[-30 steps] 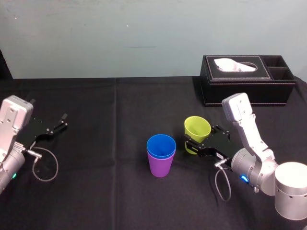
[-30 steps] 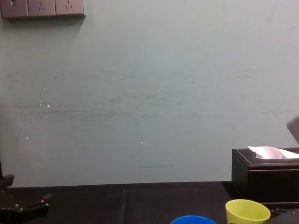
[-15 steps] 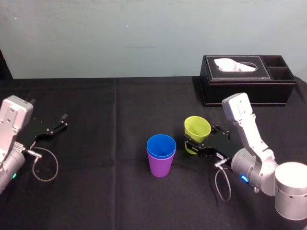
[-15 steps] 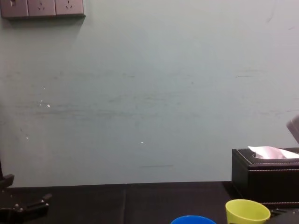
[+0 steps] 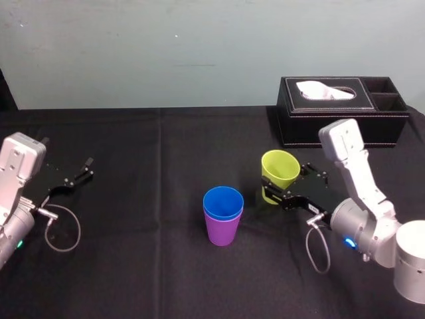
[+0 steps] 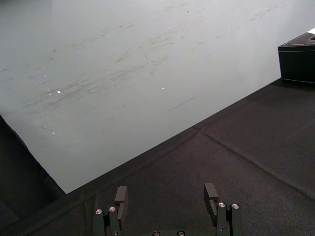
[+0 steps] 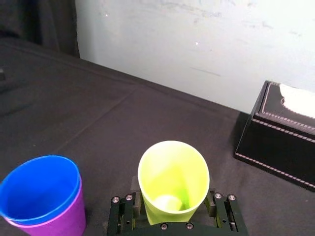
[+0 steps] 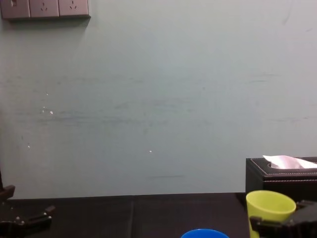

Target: Stack the three plastic cups sequentially using one hand.

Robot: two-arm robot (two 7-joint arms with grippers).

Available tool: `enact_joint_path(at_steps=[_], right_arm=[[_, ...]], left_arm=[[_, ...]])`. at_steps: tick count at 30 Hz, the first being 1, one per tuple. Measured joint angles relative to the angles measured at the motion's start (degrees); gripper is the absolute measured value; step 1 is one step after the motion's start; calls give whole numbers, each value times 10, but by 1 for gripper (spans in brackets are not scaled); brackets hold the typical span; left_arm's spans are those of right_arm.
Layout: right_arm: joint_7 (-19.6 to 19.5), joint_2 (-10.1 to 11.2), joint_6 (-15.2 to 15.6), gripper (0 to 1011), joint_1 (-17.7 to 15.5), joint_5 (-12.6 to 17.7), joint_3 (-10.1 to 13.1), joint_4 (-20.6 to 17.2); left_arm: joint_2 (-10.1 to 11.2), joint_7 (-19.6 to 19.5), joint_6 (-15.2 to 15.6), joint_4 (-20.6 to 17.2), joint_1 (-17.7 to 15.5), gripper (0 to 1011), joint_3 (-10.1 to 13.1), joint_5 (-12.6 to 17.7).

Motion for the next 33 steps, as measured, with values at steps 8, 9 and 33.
enact_joint_path(at_steps=[8,9,33], right_arm=[[15,22,21,737,-18,21,19,-62],[17,24,23,736,-19,22,20,-67],[43,63,52,736,-21,71,-5,-171]], left_arm=[[0,0,0,0,0,1010,0,0],[0,0,0,0,0,1010,0,0],[0,0,0,0,0,1010,0,0]])
